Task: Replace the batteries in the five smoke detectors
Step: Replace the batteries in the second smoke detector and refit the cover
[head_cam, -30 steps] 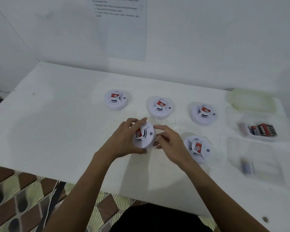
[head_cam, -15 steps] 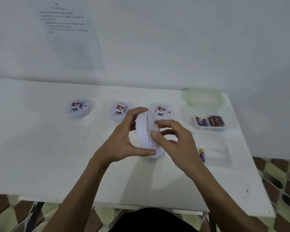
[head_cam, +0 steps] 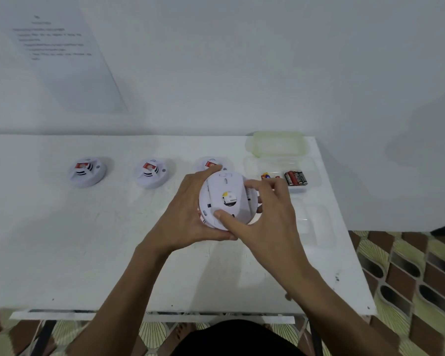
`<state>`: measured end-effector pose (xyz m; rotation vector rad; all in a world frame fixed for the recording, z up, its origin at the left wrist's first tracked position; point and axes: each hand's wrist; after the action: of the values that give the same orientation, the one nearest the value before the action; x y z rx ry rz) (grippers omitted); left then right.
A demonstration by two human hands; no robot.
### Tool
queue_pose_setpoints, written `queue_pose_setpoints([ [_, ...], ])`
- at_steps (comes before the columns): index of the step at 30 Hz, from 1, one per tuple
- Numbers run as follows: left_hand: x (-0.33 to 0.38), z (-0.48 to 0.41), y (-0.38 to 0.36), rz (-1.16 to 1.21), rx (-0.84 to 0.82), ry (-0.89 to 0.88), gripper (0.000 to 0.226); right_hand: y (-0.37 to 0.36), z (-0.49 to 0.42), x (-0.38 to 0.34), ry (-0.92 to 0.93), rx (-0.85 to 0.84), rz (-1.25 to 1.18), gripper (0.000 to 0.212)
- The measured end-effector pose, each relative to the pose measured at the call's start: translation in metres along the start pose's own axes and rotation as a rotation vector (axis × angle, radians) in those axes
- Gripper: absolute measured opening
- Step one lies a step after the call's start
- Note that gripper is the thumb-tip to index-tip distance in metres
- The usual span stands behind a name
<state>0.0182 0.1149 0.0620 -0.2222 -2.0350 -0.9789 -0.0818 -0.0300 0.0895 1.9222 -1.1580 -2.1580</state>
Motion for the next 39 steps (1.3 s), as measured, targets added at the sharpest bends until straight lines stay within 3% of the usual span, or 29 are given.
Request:
queue_pose_setpoints([
  [11,0.005,-0.005,0.004,-0.032,0.040,-0.007,0.080,-0.005,-0.007,-0.005,0.067,0.007,0.069,0.064],
  [14,0.003,-0.009,0.005,-0.079,0.074,-0.007,0.098,-0.009,-0.009,-0.011,0.109,0.075,0.091,0.072],
  [17,0.003,-0.002,0.005,-0.094,0.151,0.008,0.137,-0.012,-0.011,-0.017,0.110,0.075,0.096,0.071],
  [18,0.002,-0.001,0.007,-0.145,0.168,0.009,0.130,-0.014,-0.011,-0.018,0.115,0.074,0.104,0.071],
  [19,0.004,-0.001,0.005,-0.117,0.151,0.015,0.109,-0.014,-0.012,-0.020,0.122,0.069,0.110,0.071],
  [20,0.005,0.001,0.004,0.050,0.139,0.067,0.092,-0.015,-0.013,-0.021,0.127,0.054,0.114,0.071],
  [21,0.003,-0.002,0.005,0.085,0.141,0.051,0.090,-0.015,-0.014,-0.022,0.129,0.033,0.121,0.071],
  [24,-0.007,-0.007,0.004,0.103,0.209,0.063,0.119,-0.013,-0.016,-0.022,0.166,0.057,0.236,0.072],
  [27,-0.011,-0.008,0.005,0.135,0.199,0.081,0.112,-0.015,-0.016,-0.024,0.230,0.169,0.370,0.066],
  [29,-0.015,-0.009,0.006,0.197,0.190,0.129,0.122,-0.017,-0.016,-0.026,0.249,0.193,0.392,0.060],
  [34,-0.012,-0.008,0.009,0.158,0.167,0.118,0.106,-0.025,-0.014,-0.030,0.156,0.108,0.336,0.054],
  [39,-0.017,-0.007,0.012,0.058,0.098,0.007,0.089,-0.027,-0.014,-0.036,0.081,0.016,0.253,0.067],
])
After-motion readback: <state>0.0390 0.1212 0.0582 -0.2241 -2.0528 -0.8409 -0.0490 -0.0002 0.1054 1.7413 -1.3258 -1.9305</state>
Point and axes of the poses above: each hand's wrist, its own z-axis away from the middle knuckle, its own y-axis out of the back of the hand, x = y × z, and after that the axes turned 10 degrees about -y, right-handed
